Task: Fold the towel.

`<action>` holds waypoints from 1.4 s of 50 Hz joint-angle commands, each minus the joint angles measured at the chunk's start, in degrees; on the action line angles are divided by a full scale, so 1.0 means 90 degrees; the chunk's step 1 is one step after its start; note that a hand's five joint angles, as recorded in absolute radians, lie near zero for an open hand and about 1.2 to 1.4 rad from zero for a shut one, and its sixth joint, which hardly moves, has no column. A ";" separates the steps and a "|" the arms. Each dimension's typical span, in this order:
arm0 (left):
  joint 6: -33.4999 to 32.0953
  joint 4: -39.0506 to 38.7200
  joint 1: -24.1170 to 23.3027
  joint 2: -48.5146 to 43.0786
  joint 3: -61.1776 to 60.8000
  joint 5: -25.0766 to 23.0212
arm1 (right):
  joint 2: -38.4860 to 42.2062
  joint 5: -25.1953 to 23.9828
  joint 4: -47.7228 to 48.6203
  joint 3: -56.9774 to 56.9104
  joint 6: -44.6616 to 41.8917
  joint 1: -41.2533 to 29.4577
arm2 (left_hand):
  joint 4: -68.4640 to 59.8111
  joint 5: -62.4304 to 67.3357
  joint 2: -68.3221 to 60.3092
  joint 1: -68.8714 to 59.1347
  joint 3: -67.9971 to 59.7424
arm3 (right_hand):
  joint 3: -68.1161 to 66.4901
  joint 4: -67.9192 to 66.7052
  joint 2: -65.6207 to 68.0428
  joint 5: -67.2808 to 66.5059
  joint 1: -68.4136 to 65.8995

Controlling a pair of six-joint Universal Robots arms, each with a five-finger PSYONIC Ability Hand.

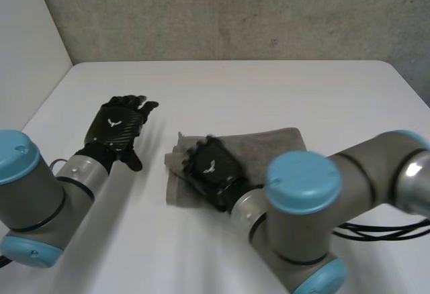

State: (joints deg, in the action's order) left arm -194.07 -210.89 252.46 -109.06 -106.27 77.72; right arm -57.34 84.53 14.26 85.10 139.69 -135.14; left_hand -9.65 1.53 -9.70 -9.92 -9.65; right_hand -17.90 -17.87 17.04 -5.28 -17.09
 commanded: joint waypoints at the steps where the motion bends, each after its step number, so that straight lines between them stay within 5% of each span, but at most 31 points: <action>1: 0.0011 -0.0093 -0.0473 -0.0313 0.0392 0.0017 | -0.1254 0.0012 0.0320 0.1118 0.0981 0.1575 | -0.0062 -0.0147 -0.0058 -0.0032 -0.0063 | 0.0878 0.0875 -0.0783 0.0587 0.0788; 10: -0.0008 -0.0103 -0.0980 -0.0869 0.0714 0.0192 | -0.1178 -0.0066 0.0349 0.2166 0.0944 0.2476 | -0.0081 -0.0128 -0.0076 -0.0051 -0.0081 | 0.0326 0.0323 -0.0231 0.0036 0.0236; 12: -0.0008 -0.0103 -0.1010 -0.0899 0.0714 0.0271 | -0.0944 -0.0057 0.0320 0.2234 0.0720 0.2778 | -0.0062 -0.0147 -0.0058 -0.0032 -0.0063 | -0.2943 -0.2946 0.3038 -0.3234 -0.3033; 13: -0.0008 -0.0094 -0.1010 -0.0909 0.0714 0.0348 | -0.0943 -0.0056 0.0320 0.2234 0.0719 0.2779 | -0.0062 -0.0147 -0.0058 -0.0032 -0.0063 | -0.2963 -0.2966 0.3058 -0.3254 -0.3053; 15: -0.0008 -0.0084 -0.1020 -0.0899 0.0714 0.0408 | -0.0904 -0.0047 0.0339 0.2137 0.0505 0.2828 | -0.0062 -0.0147 -0.0058 -0.0032 -0.0063 | -0.5845 -0.5848 0.5940 -0.6136 -0.5935; 20: 0.0001 -0.0045 -0.1010 -0.0665 0.0675 0.0525 | -0.1060 0.0060 0.0378 0.1709 0.0446 0.2798 | -0.0062 -0.0147 -0.0058 -0.0032 -0.0063 | -0.6900 -0.6903 0.6995 -0.7191 -0.6990; 26: 0.0001 -0.0025 -0.0971 0.0028 0.0489 0.0701 | -0.1256 0.0071 0.0388 0.1043 0.0416 0.2320 | -0.0062 -0.0147 -0.0058 -0.0032 -0.0063 | -0.6900 -0.6903 0.6995 -0.7191 -0.6990; 29: 0.0001 -0.0025 -0.0913 0.0271 0.0392 0.0769 | -0.1090 -0.0037 0.0417 0.0486 0.0319 0.1324 | -0.0062 -0.0147 -0.0058 -0.0032 -0.0063 | -0.6900 -0.6903 0.6995 -0.7191 -0.6990; 34: -0.0008 -0.0015 -0.0795 0.0458 0.0275 0.0779 | 0.0040 -0.0475 0.0048 -0.0518 -0.0635 -0.0167 | -0.0044 -0.0165 -0.0039 -0.0014 -0.0044 | -0.6900 -0.6903 0.6995 -0.7191 -0.6990; 39: 0.0001 -0.0015 -0.0688 0.0478 0.0138 0.0779 | 0.0696 -0.0944 -0.0587 -0.0705 -0.1709 -0.0668 | -0.0062 -0.0147 -0.0058 -0.0032 -0.0063 | -0.6900 -0.6903 0.6995 -0.7191 -0.6990; 45: 0.0001 -0.0025 -0.0600 0.0497 0.0099 0.0779 | 0.0590 -0.0877 -0.0745 -0.0627 -0.1859 -0.0659 | -0.0062 -0.0147 -0.0058 -0.0032 -0.0063 | -0.6795 -0.6798 0.6890 -0.7085 -0.6885; 47: 0.0011 -0.0035 -0.0600 0.0497 0.0118 0.0779 | 0.0037 -0.0741 -0.0483 -0.0433 -0.1180 -0.0552 | -0.0062 -0.0147 -0.0058 -0.0032 -0.0063 | -0.0969 -0.0972 0.1064 -0.1260 -0.1059; 50: 0.0031 -0.0045 -0.0600 0.0497 0.0206 0.0789 | -0.0559 -0.0701 -0.0054 -0.0024 -0.0165 -0.0163 | -0.0044 -0.0165 -0.0039 -0.0014 -0.0044 | 0.0878 0.0875 -0.0783 0.0587 0.0788; 61: 0.1329 -0.0054 -0.0708 0.0136 0.0607 0.0808 | -0.1422 -0.0515 0.0095 0.0564 0.1901 0.0757 | -0.0081 -0.0128 -0.0076 -0.0051 -0.0081 | 0.0878 0.0875 -0.0783 0.0587 0.0788; 70: 0.1720 0.0170 -0.1127 -0.0888 0.0851 0.0779 | -0.0562 -0.0535 -0.0774 -0.0032 0.2594 0.1314 | -0.0137 -0.0072 -0.0132 -0.0107 -0.0137 | 0.0878 0.0875 -0.0783 0.0587 0.0788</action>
State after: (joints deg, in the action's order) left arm -179.45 -210.70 244.53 -111.55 -99.50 84.88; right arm -68.07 80.06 10.86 88.51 161.29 -124.67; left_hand -9.60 1.53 -9.68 -9.81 -9.65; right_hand -14.18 -14.99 14.23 -3.53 -13.30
